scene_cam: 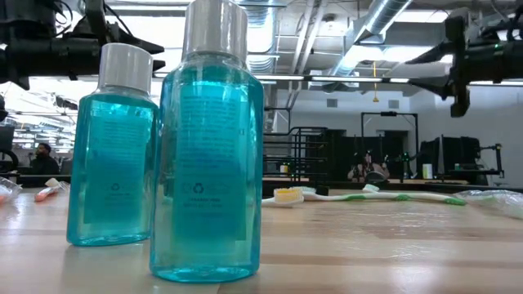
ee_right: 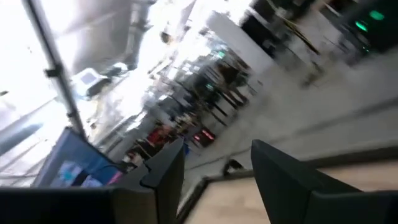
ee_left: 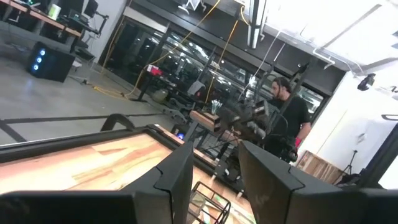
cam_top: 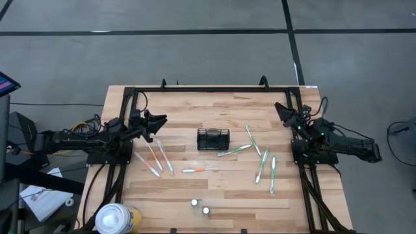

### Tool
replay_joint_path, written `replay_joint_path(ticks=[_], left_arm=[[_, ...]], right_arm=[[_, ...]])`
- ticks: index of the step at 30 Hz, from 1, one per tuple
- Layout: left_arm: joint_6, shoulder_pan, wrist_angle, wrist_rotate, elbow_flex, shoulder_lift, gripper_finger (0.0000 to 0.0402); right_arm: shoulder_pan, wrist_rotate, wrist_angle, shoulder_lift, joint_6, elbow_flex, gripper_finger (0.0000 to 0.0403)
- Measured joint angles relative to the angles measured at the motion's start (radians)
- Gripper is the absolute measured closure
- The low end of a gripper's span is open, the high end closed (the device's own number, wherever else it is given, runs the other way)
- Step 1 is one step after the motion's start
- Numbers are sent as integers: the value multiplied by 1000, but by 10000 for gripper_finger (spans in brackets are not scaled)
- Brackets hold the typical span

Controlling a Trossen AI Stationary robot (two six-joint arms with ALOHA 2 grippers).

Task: Pick & Place toothbrushing station
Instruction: Put the green toothbrush into the wire organizer

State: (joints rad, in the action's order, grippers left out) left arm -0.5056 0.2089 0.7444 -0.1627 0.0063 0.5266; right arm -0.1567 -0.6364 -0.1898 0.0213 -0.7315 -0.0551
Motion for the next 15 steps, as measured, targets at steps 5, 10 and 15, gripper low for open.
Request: replay_joint_path(ticks=[5,10,15], left_arm=[[-72,0,15,41,21,1,275],[-40,0,30,72,160,0,275],[58,0,30,91,275,4,275]], right_arm=[[-18,46,-51,0,-130,0,227],[-23,71,-145,10,-255,-1,227],[-21,67,-149,20,-315,-2,227]])
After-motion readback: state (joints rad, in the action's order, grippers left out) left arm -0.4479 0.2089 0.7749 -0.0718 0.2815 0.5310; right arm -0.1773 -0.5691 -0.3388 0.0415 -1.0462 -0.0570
